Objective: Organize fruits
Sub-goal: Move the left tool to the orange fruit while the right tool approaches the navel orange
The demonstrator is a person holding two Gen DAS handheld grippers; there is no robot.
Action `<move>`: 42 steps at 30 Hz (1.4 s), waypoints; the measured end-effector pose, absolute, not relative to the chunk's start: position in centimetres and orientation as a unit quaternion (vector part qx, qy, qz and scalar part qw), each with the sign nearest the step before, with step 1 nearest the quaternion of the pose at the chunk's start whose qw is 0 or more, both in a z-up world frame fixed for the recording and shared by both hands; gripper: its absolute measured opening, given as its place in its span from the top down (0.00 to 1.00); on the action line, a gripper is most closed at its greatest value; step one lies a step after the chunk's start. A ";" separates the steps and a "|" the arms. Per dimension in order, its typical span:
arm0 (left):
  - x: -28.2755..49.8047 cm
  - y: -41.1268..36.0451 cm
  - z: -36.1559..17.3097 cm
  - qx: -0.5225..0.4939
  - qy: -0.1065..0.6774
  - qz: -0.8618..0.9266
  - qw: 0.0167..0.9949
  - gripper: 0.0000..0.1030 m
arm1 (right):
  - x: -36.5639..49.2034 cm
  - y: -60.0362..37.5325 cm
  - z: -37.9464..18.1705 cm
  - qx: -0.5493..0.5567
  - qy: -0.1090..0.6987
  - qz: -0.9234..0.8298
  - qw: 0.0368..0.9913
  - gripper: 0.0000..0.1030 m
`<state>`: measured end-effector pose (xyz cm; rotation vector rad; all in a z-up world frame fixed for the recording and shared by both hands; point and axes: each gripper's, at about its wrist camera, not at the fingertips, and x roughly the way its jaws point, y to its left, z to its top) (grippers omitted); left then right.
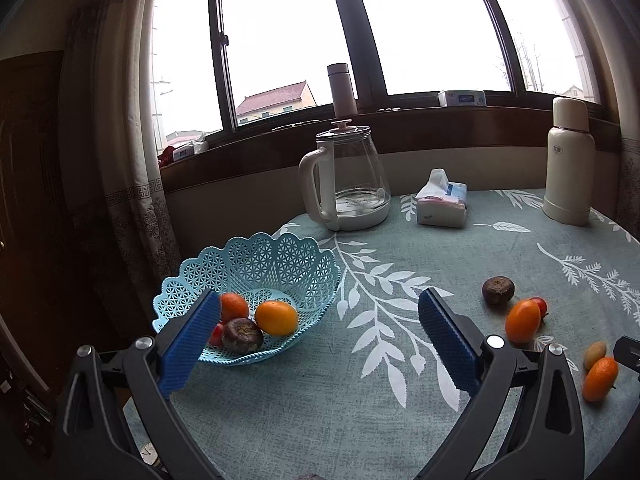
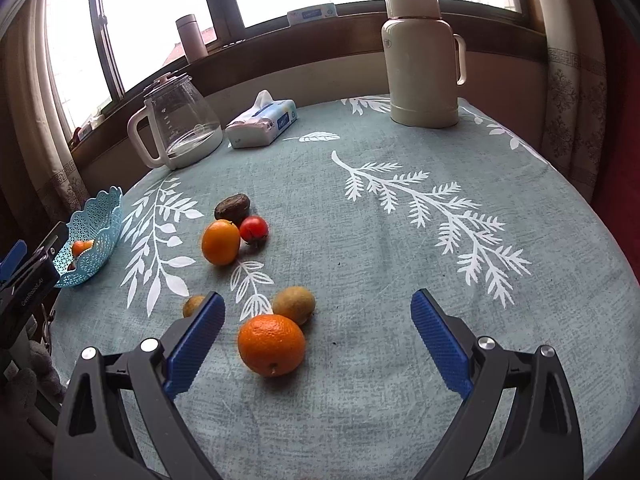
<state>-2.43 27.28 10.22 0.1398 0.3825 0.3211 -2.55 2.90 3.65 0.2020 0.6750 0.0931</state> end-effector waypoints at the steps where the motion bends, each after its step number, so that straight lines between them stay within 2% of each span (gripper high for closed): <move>1: -2.5 27.0 10.2 0.072 0.190 0.155 0.967 0.03 | -2.6 3.1 3.6 0.097 0.333 0.049 0.937 0.09; 14: -2.6 25.3 9.6 0.080 0.224 0.099 0.966 0.03 | -2.5 4.6 2.8 0.073 0.359 0.080 0.927 0.13; 21: -1.3 24.5 9.4 0.076 0.259 0.045 0.962 0.03 | -1.8 4.8 2.0 0.074 0.385 0.090 0.916 0.21; 26: 0.7 23.8 9.0 0.055 0.298 -0.009 0.953 0.03 | -1.6 4.8 1.7 0.073 0.392 0.091 0.913 0.22; 31: 2.7 22.9 8.2 0.027 0.331 -0.061 0.941 0.03 | -1.3 5.2 1.5 0.067 0.400 0.096 0.909 0.33; 35: 3.8 21.8 7.5 0.033 0.346 -0.078 0.935 0.03 | -1.2 5.2 1.3 0.068 0.405 0.098 0.907 0.37; 42: 5.7 19.7 6.0 0.042 0.384 -0.143 0.911 0.03 | -1.1 5.2 1.2 0.068 0.407 0.100 0.905 0.38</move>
